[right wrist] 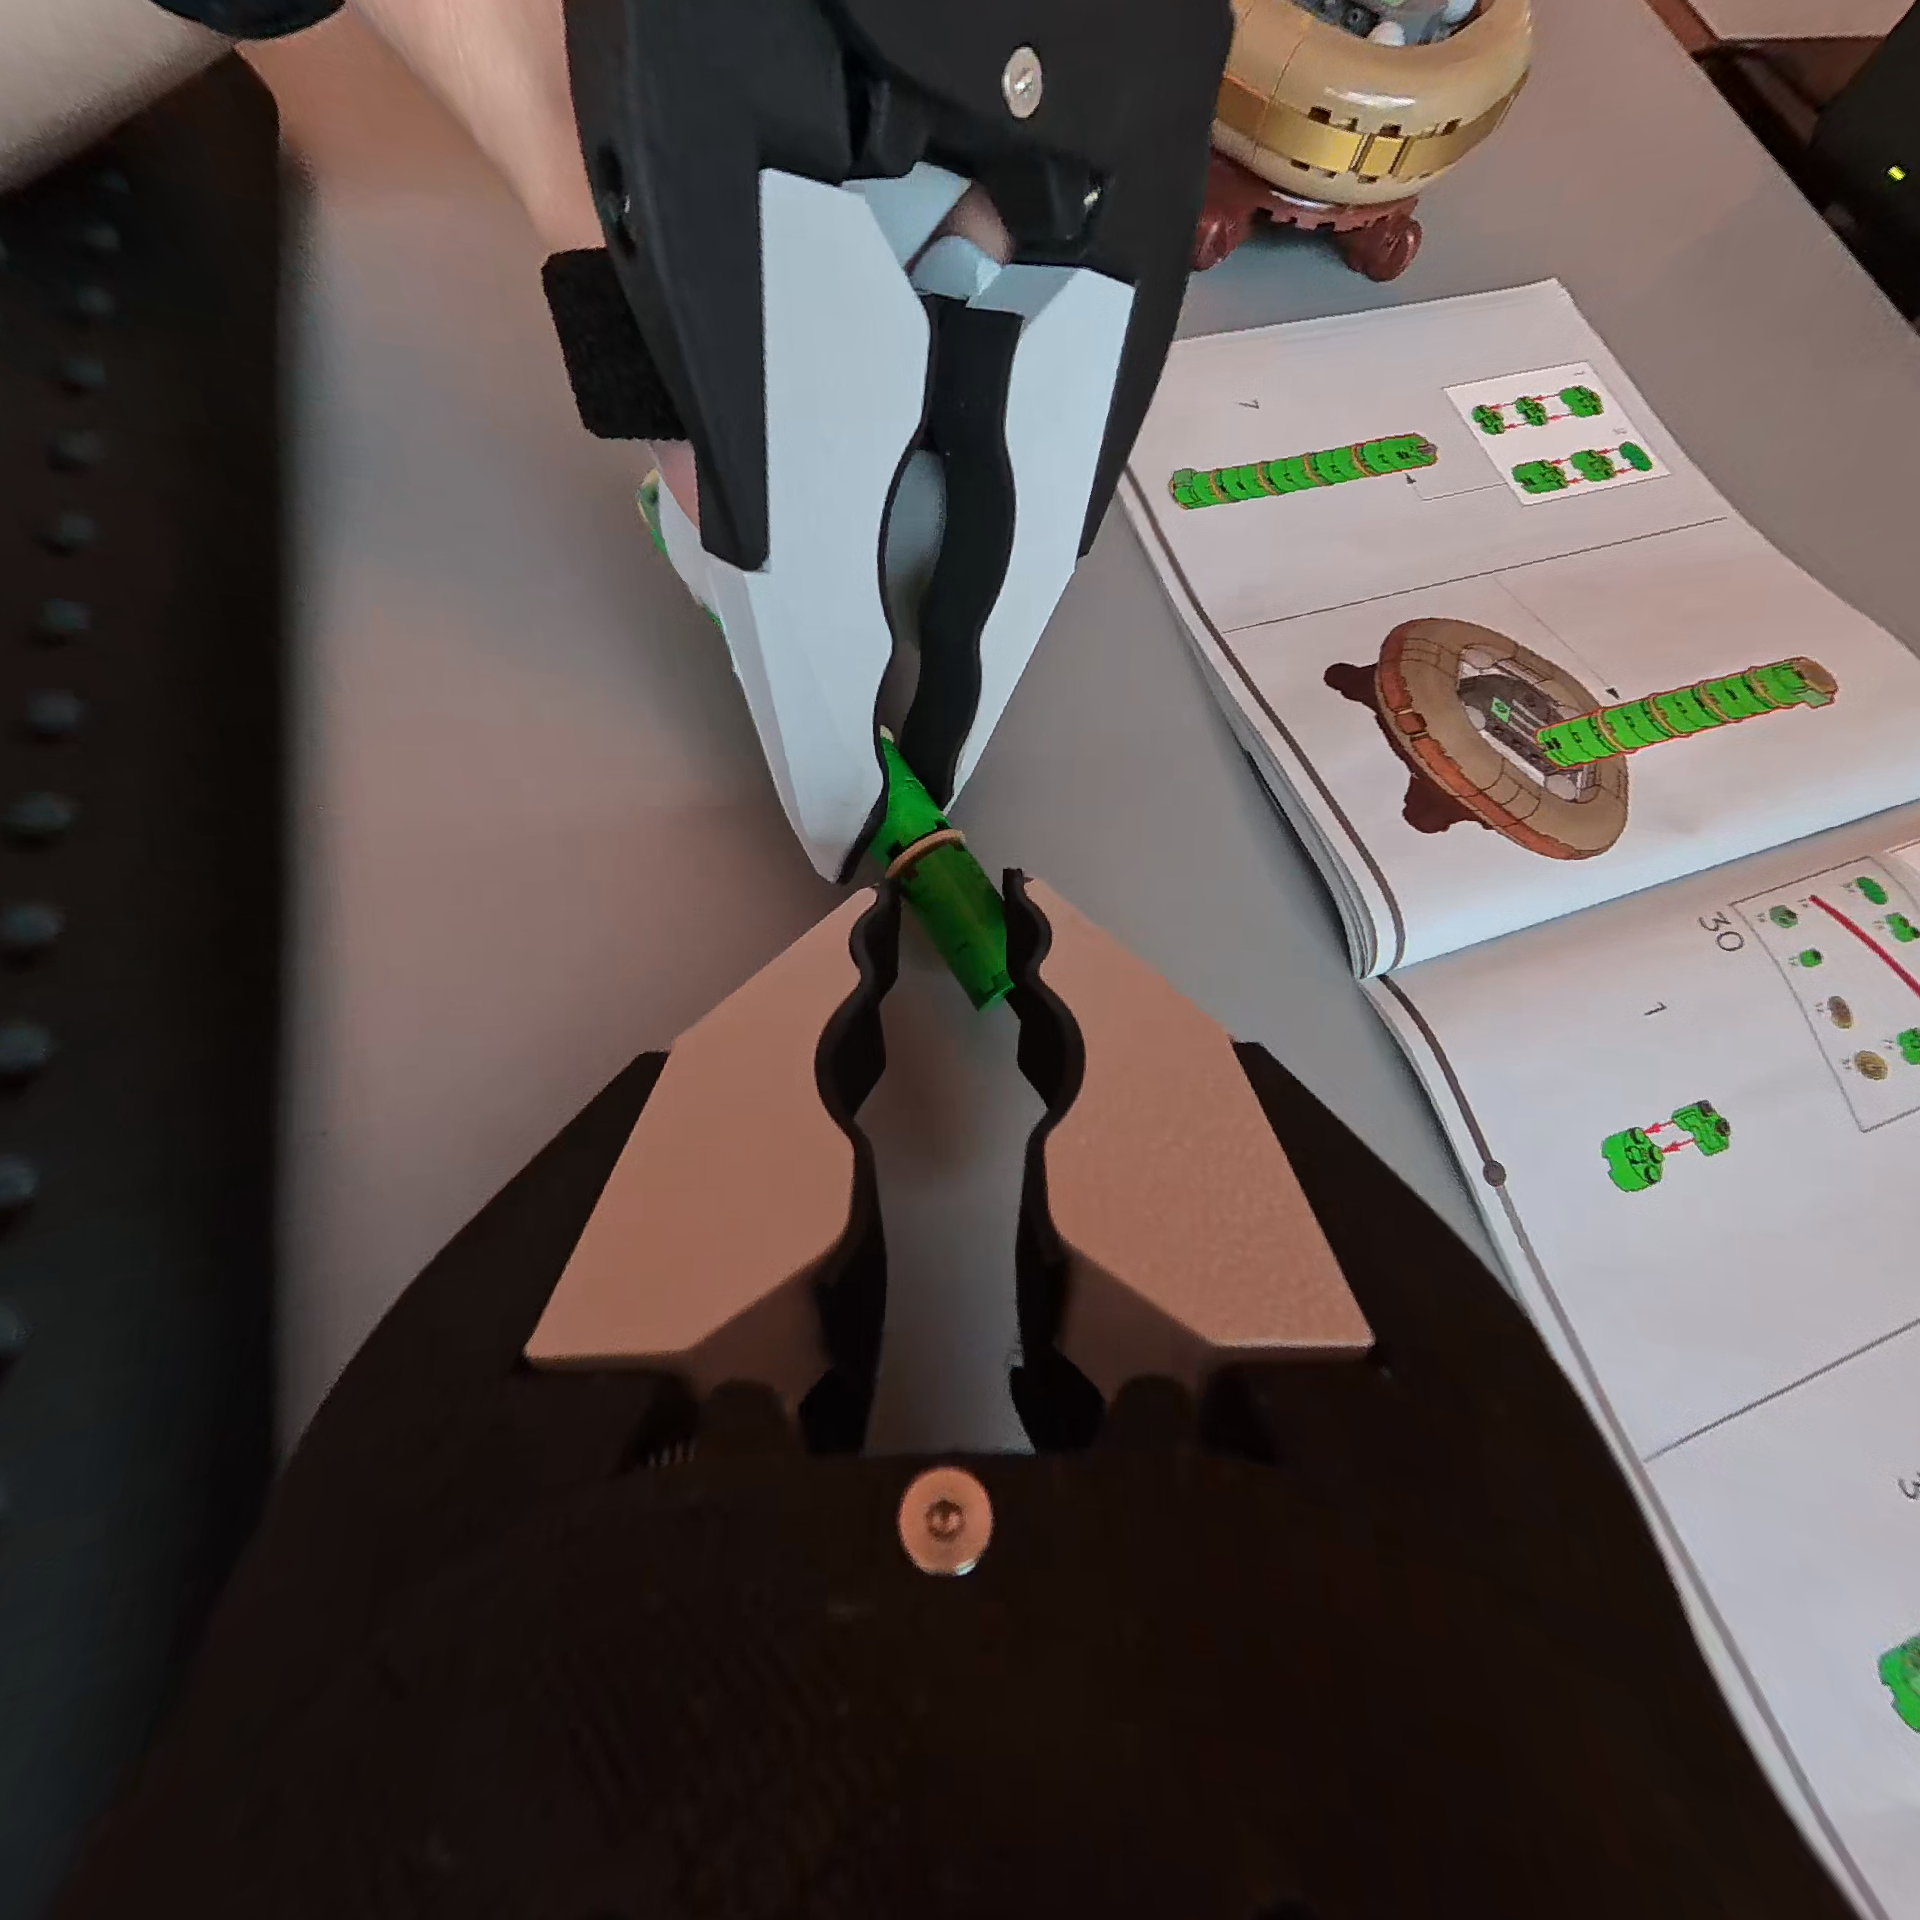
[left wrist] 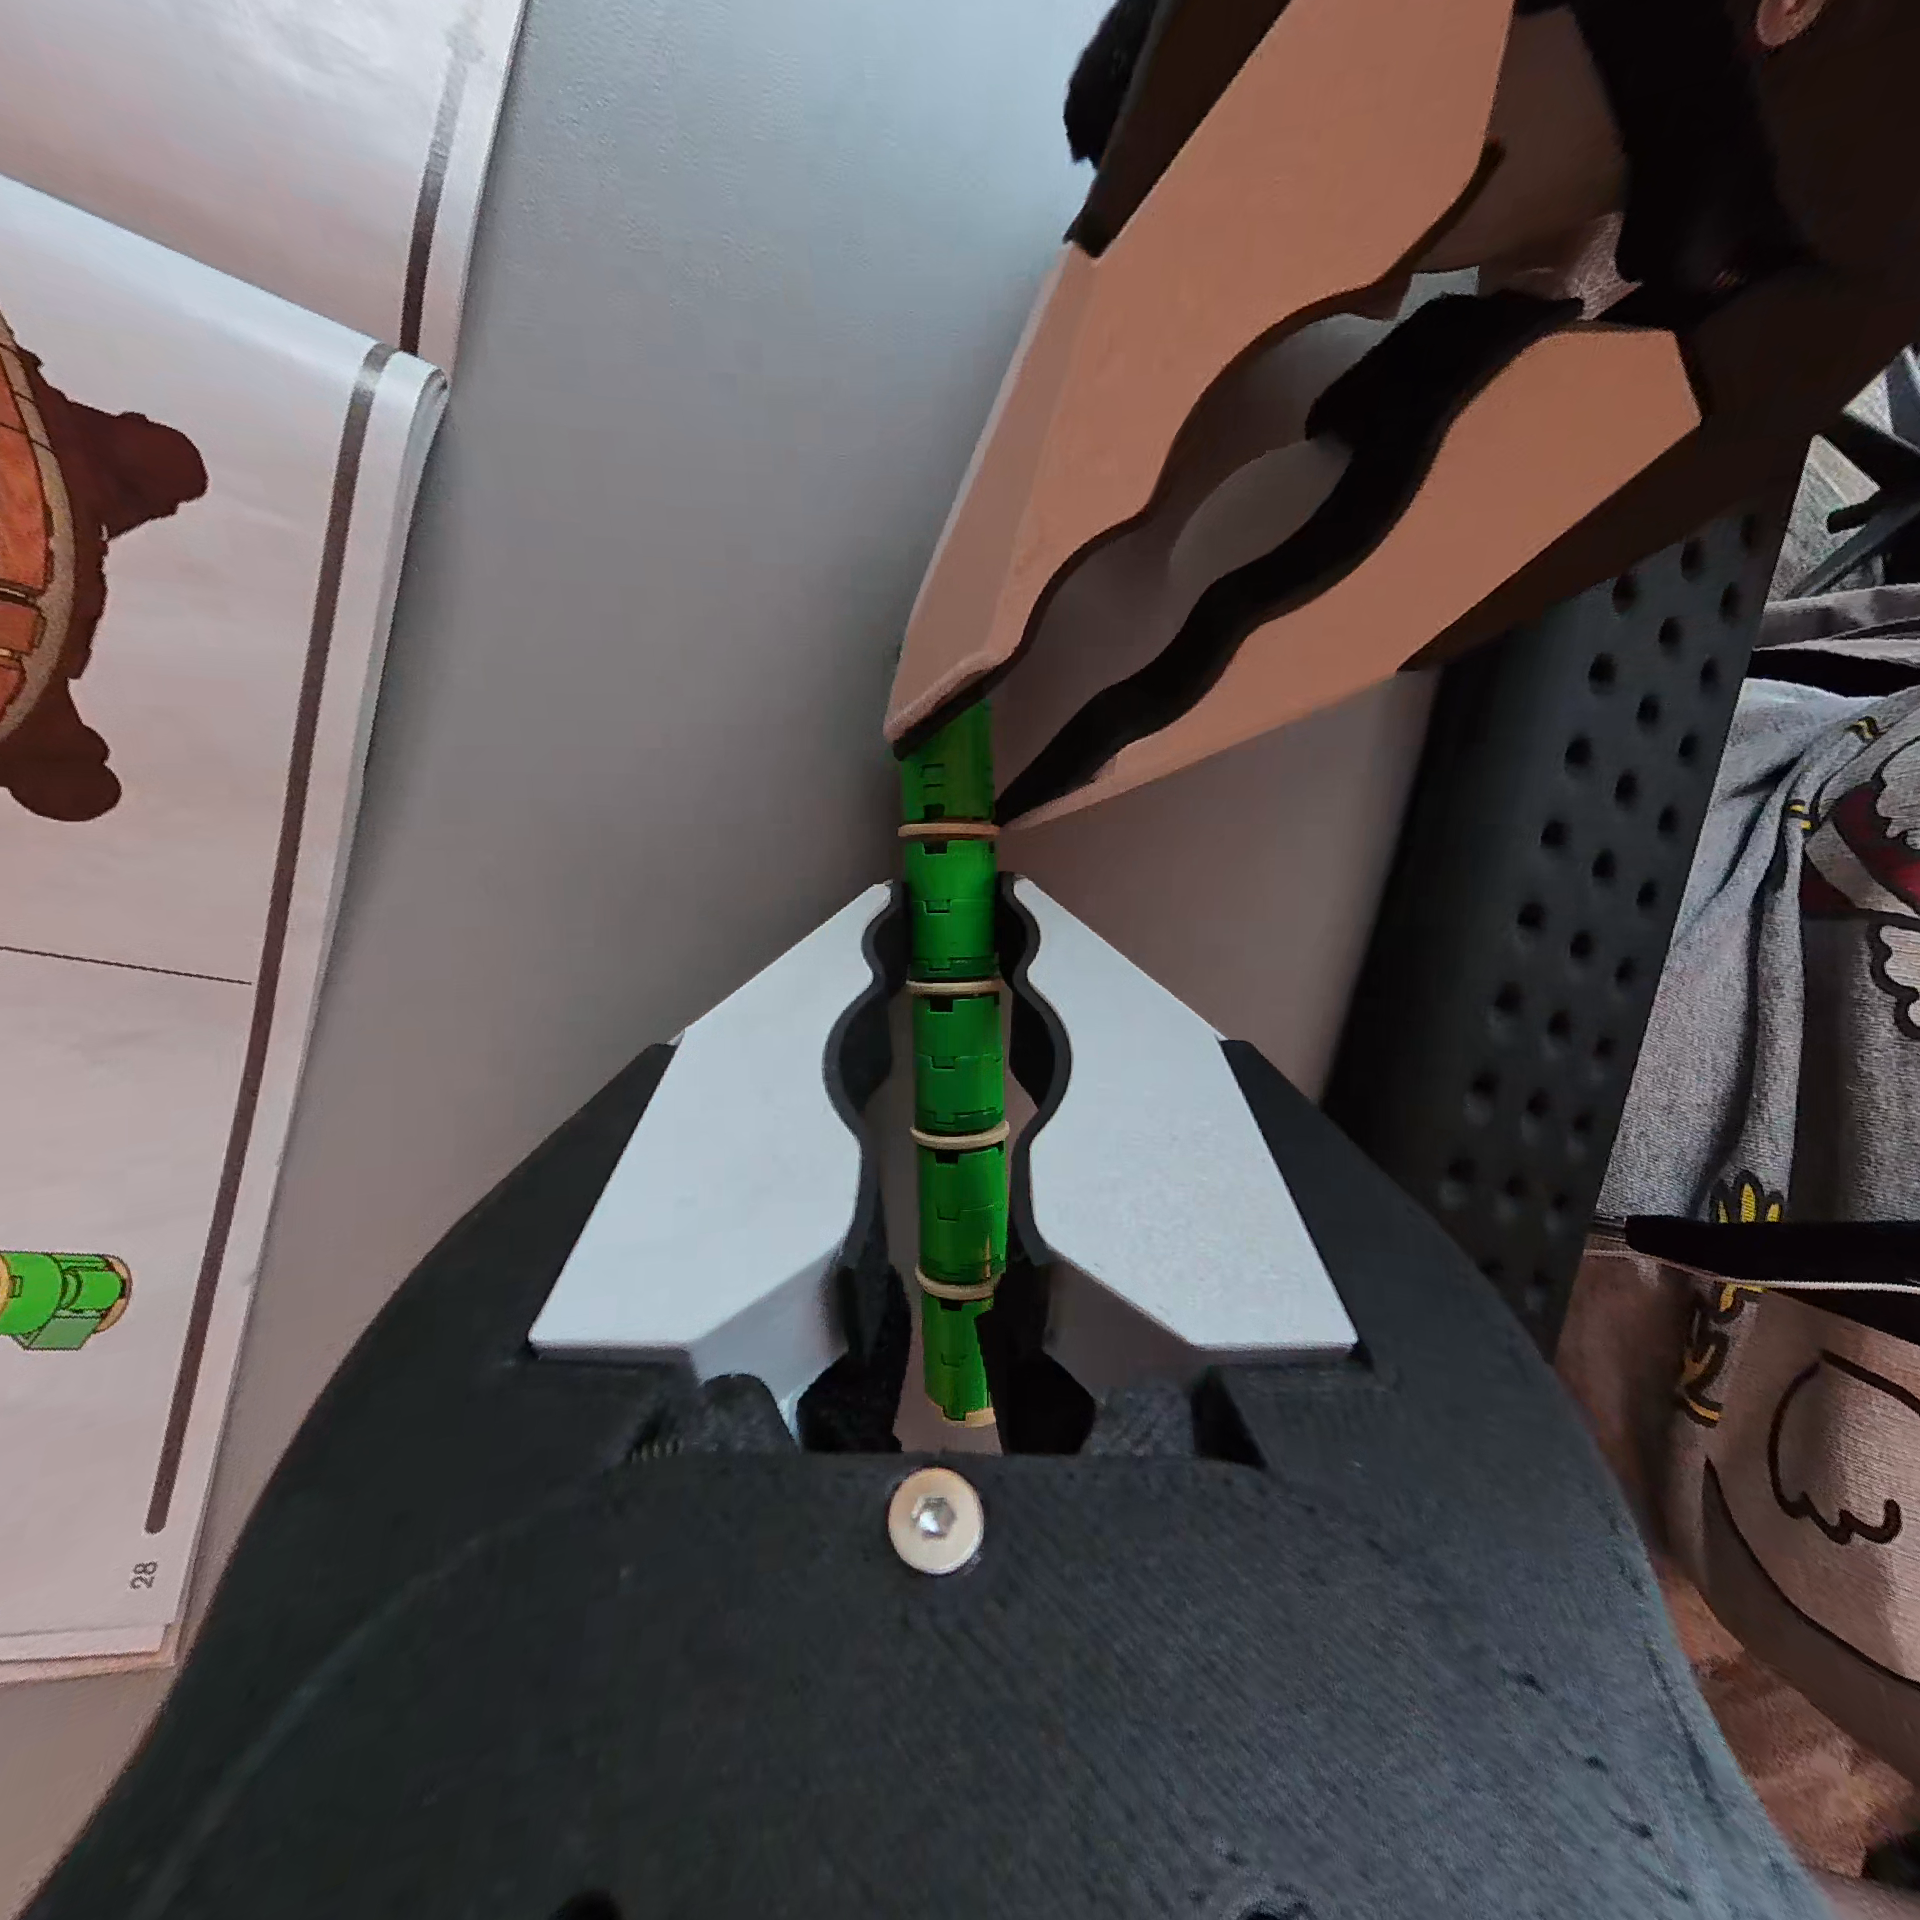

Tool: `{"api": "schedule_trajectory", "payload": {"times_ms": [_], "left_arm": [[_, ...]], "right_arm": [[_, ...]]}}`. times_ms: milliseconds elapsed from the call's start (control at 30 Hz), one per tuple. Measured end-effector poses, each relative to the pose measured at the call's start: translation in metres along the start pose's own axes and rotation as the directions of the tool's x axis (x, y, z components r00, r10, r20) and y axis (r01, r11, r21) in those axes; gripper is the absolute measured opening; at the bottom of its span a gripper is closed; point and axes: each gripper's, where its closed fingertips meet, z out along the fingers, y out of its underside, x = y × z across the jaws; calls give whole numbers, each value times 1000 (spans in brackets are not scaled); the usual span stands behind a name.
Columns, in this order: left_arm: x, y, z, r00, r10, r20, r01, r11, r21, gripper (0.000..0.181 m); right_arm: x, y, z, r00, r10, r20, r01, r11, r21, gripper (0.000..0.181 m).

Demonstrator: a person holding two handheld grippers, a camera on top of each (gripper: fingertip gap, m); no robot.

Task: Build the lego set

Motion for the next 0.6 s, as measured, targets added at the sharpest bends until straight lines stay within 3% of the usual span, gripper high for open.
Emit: {"api": "schedule_trajectory", "payload": {"times_ms": [367, 600], "left_arm": [[-3, -5, 2, 990, 118, 79, -121, 992, 44, 15], [-1, -1, 1, 999, 32, 42, -34, 998, 55, 15]], "right_arm": [[1, 5, 1, 999, 32, 27, -32, 999, -7, 17], [-1, 3, 2, 985, 148, 86, -150, 988, 23, 18]]}}
